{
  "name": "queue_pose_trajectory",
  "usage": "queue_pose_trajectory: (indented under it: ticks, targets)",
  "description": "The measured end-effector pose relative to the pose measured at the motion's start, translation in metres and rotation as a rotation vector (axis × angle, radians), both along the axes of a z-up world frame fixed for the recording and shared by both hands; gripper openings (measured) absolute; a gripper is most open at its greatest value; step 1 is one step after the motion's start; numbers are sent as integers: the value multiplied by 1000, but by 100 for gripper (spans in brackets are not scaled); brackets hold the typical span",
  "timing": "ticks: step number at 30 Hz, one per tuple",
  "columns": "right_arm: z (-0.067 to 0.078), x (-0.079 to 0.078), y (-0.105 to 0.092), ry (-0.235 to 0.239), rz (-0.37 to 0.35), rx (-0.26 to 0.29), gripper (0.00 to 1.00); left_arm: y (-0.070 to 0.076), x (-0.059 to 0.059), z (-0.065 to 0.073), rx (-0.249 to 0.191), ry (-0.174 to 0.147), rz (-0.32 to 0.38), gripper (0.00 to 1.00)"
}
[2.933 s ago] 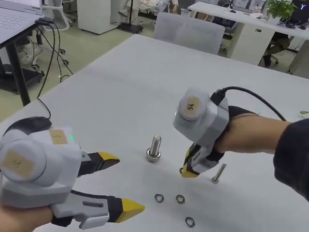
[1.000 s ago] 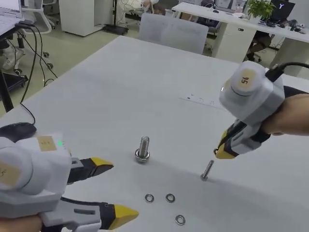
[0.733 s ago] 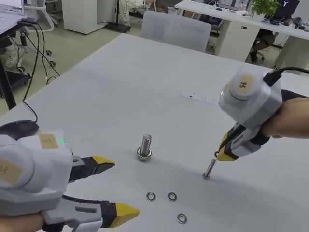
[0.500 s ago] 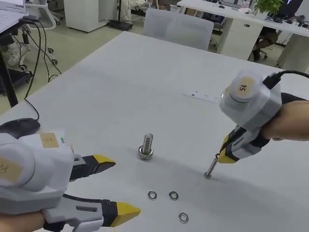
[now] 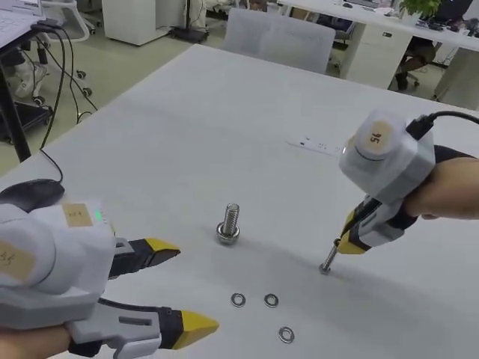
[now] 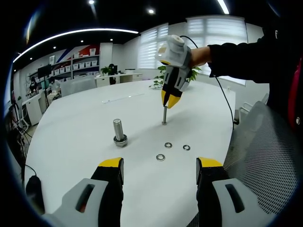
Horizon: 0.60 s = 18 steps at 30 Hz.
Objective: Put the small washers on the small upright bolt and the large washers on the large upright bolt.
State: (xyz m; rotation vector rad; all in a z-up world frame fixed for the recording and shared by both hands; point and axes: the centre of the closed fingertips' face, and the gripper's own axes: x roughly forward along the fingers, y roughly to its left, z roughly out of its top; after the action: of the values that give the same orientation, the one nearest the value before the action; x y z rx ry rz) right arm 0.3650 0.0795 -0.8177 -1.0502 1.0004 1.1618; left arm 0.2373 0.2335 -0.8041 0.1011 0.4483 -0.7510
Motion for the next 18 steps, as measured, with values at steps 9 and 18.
queue_pose_trajectory:
  ticks: [9, 18]
  targets:
    - [-2, 1, 1, 6, 0, -2, 13, 0, 0, -1, 1, 3, 1, 61]
    - [-5, 1, 2, 12, 0, -7, 13, 2, -1, -1, 4, 7, 1, 61]
